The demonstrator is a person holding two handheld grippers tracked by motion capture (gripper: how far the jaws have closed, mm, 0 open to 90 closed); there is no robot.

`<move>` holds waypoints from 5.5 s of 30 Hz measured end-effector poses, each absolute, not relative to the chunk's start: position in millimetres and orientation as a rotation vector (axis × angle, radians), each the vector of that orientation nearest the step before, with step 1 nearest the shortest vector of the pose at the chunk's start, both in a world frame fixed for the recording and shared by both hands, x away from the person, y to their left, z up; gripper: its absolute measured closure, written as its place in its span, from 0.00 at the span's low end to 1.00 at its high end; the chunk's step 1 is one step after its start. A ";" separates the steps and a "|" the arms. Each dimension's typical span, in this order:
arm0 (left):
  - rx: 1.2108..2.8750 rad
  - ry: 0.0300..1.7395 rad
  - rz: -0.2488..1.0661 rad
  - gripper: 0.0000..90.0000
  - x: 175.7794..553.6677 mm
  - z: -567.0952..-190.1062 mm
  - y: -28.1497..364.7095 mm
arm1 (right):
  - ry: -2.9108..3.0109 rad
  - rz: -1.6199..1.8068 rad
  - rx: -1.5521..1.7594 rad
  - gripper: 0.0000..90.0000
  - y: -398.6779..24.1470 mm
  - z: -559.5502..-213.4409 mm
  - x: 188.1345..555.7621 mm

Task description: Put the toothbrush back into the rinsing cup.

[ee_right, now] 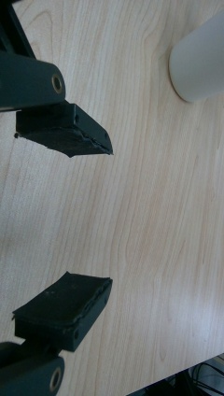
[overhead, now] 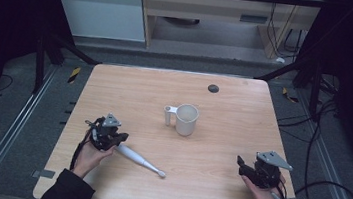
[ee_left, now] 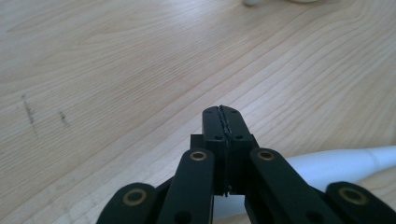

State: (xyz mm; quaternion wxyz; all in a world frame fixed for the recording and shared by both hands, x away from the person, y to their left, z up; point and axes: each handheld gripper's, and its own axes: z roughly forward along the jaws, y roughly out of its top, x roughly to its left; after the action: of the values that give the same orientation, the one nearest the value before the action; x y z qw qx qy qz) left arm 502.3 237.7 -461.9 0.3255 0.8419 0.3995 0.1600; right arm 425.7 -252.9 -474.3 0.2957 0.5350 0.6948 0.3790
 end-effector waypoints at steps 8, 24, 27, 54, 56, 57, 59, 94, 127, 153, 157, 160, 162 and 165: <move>2.237 1.094 0.418 0.99 507.1 -470.0 244.7 | 1.852 1.005 1.418 0.33 -252.9 -474.6 425.8; 2.265 1.125 0.408 0.99 507.4 -474.4 250.2 | 1.854 1.001 1.417 0.33 -253.4 -474.5 425.7; 2.267 1.126 0.407 0.99 506.5 -474.5 252.0 | 1.853 1.000 1.419 0.33 -253.7 -474.4 425.5; 2.309 1.104 0.394 0.99 488.4 -472.6 255.2 | 1.852 0.999 1.421 0.33 -254.1 -474.3 425.1; 2.313 1.095 0.394 0.99 487.2 -472.9 255.0 | 1.853 0.999 1.420 0.33 -254.1 -474.3 425.0; 2.311 1.094 0.393 0.99 486.4 -472.9 254.7 | 1.853 1.000 1.420 0.33 -254.1 -474.3 425.0; 2.312 1.089 0.389 0.99 484.3 -472.4 254.8 | 1.852 1.000 1.420 0.33 -254.0 -474.1 424.8; 2.328 1.060 0.349 0.99 468.4 -472.6 250.0 | 1.858 1.002 1.426 0.32 -254.3 -474.1 424.2; 2.214 1.025 0.434 0.80 478.0 -429.5 241.1 | 1.829 1.011 1.444 0.32 -258.8 -471.9 425.5; 2.303 0.919 0.410 0.56 495.6 -409.8 202.8 | 1.833 1.004 1.438 0.32 -259.1 -471.8 426.8; 2.346 0.909 0.399 0.55 501.0 -410.5 196.0 | 1.839 0.998 1.436 0.32 -259.3 -472.2 427.3; 2.367 0.904 0.396 0.54 502.2 -411.0 192.6 | 1.842 0.999 1.432 0.32 -259.0 -472.3 427.3; 2.389 0.896 0.390 0.54 503.4 -411.5 189.3 | 1.842 1.001 1.431 0.32 -258.6 -472.1 426.9; 2.412 0.895 0.373 0.53 506.7 -415.2 185.4 | 1.844 1.003 1.429 0.32 -258.5 -471.8 426.3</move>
State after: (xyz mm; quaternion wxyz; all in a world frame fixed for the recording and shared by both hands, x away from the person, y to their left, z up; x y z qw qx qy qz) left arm 506.7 185.4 -415.2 0.2679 0.8939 0.3317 0.1384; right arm 426.3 -258.5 -471.8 0.2965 0.5374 0.6936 0.3771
